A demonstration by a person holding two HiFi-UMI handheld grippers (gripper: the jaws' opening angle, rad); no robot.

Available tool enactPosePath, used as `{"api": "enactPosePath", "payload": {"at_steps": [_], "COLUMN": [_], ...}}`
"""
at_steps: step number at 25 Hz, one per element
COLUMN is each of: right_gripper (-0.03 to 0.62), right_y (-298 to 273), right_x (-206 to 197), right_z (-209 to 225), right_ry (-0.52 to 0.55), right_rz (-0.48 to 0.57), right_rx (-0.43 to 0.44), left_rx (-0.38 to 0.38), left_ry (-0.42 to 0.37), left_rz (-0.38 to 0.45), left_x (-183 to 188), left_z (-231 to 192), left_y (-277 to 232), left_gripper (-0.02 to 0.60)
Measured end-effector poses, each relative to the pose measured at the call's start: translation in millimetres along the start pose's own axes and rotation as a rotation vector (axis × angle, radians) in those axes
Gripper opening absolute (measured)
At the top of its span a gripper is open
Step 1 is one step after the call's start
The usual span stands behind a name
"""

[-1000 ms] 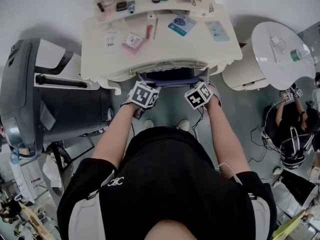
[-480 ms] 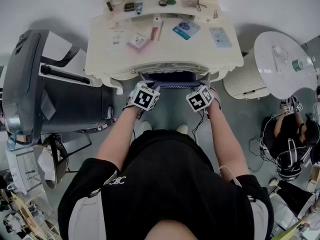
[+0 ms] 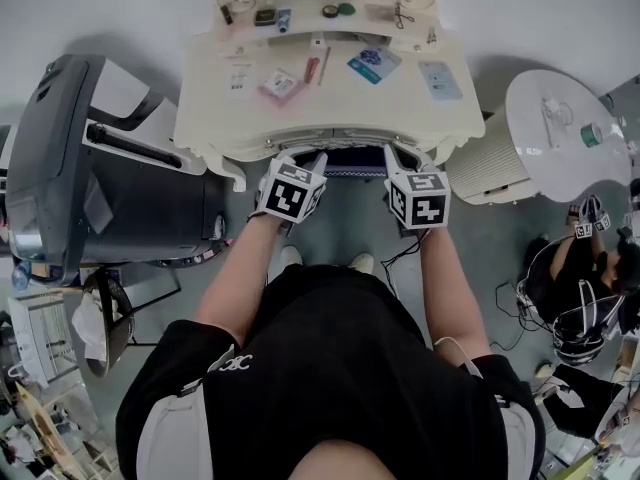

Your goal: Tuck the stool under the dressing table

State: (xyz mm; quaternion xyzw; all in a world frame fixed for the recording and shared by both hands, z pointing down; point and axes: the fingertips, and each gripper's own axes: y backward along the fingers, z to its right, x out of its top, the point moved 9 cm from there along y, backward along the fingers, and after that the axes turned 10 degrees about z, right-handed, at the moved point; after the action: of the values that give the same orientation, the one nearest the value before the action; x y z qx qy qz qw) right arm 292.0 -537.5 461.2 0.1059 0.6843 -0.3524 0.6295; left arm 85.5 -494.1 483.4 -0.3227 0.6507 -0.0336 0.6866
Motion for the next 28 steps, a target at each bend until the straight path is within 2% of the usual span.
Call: {"api": "enactPosePath", "payload": {"at_steps": [2,6,10,13,17,28], "right_gripper": [0.009,0.009,0.009,0.009,0.009,0.009], "right_y": [9,30,43,43,41,34], "right_x": [25,67,89,89,85,86], "right_z": [-4,-7,-7,-7,-13,-28], "right_ry": [-0.044,-0.077,-0.064,-0.055,-0.041,-0.032], "right_rz": [0.108,0.288,0.405,0.417,0.401,0.398], "right_rx": [-0.004,-0.039,-0.093,-0.111,-0.091,-0.068], "left_rx": [0.014,0.042,0.101,0.131,0.140,0.128], "left_ry": [0.004,0.007,-0.005,0.009,0.027,0.031], "left_rz": [0.049,0.161,0.256,0.284,0.317,0.315], "left_x": [17,52,70,74,77,80], "left_z": [4,12,14,13,14,10], "left_y": [8,24,32,36,41,47], "left_gripper": [0.021,0.018,0.018,0.009,0.008,0.008]}}
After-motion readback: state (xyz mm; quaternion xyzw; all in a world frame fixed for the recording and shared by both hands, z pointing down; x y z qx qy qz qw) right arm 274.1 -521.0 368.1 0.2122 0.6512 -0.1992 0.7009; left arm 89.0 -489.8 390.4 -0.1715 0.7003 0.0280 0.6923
